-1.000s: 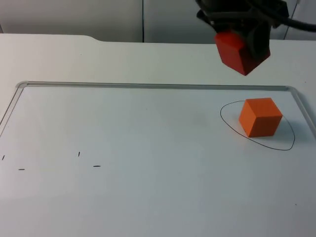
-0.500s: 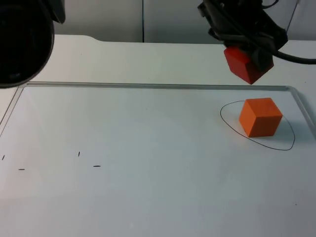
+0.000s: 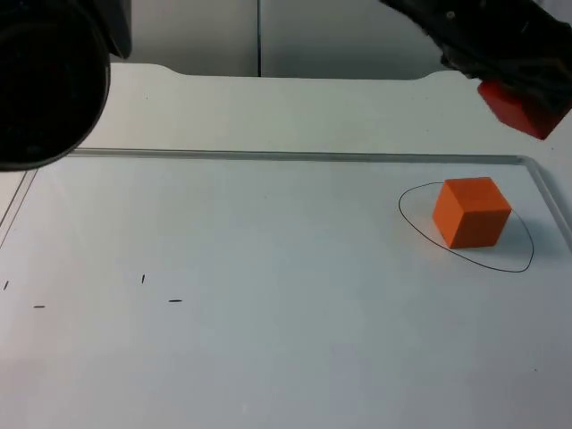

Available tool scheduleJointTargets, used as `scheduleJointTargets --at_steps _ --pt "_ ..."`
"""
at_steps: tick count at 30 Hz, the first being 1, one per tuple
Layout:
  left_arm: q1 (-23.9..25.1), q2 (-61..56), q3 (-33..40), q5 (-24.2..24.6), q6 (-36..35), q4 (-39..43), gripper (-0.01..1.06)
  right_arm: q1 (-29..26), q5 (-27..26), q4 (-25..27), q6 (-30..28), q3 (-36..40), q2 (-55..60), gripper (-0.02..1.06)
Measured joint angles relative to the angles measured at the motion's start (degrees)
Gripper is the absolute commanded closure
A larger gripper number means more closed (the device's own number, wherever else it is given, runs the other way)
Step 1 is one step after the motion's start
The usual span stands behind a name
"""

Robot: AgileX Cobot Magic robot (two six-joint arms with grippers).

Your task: Pick up one cube with the left hand and another cube with the right hand. First place the cube in the right hand at the target position, then stack the cube in the left hand on top.

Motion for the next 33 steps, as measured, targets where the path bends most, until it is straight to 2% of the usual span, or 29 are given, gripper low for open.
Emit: scheduleJointTargets --at_steps 9,17,18,19,21,22,24,25,26,27,29,30,33 --pt "0.0 0.0 9.0 -7.1 10.4 -8.0 1.05 0.0 0.0 -0.1 -0.5 0.0 0.0 0.00" --pt "0.3 -2.3 18.7 -12.5 26.9 -22.4 1.05 0.0 0.0 -1.3 -0.5 0.0 0.0 0.00" --pt "0.3 -2.3 18.7 -12.5 26.9 -22.4 1.05 0.0 0.0 -1.3 -0.5 0.0 0.0 0.00" --pt "0.6 -3.5 20.6 -13.7 29.2 -24.1 1.05 0.0 0.0 -1.4 -0.5 0.0 0.0 0.00" --pt "1.8 -6.9 28.4 -17.8 38.3 -32.5 1.05 0.0 0.0 -1.5 -0.5 0.0 0.0 0.00" --pt "1.8 -6.9 28.4 -17.8 38.3 -32.5 1.05 0.0 0.0 -1.5 -0.5 0.0 0.0 0.00" --pt "3.3 -9.4 35.4 -18.5 49.4 -44.3 1.05 0.0 0.0 -1.5 -0.5 0.0 0.0 0.00" --pt "4.1 -10.3 39.2 -18.2 58.0 -52.3 1.05 0.0 0.0 -1.5 -0.5 0.0 0.0 0.00" --pt "4.1 -10.3 39.2 -18.2 58.0 -52.3 1.05 0.0 0.0 -1.5 -0.5 0.0 0.0 0.00" --pt "4.5 -10.8 41.1 -18.1 63.9 -55.9 1.05 0.0 0.0 -1.5 -0.5 0.0 0.0 0.00" --pt "4.7 -10.6 42.3 -17.6 68.6 -59.1 1.05 0.0 -0.1 -1.5 -0.5 0.0 0.0 0.00" --pt "4.7 -10.6 42.3 -17.6 68.6 -59.1 1.05 0.0 -0.1 -1.5 -0.5 0.0 0.0 0.00" --pt "4.1 -9.2 42.8 -16.1 75.2 -60.7 1.05 0.0 -0.4 -1.5 -0.5 0.0 0.0 0.00"
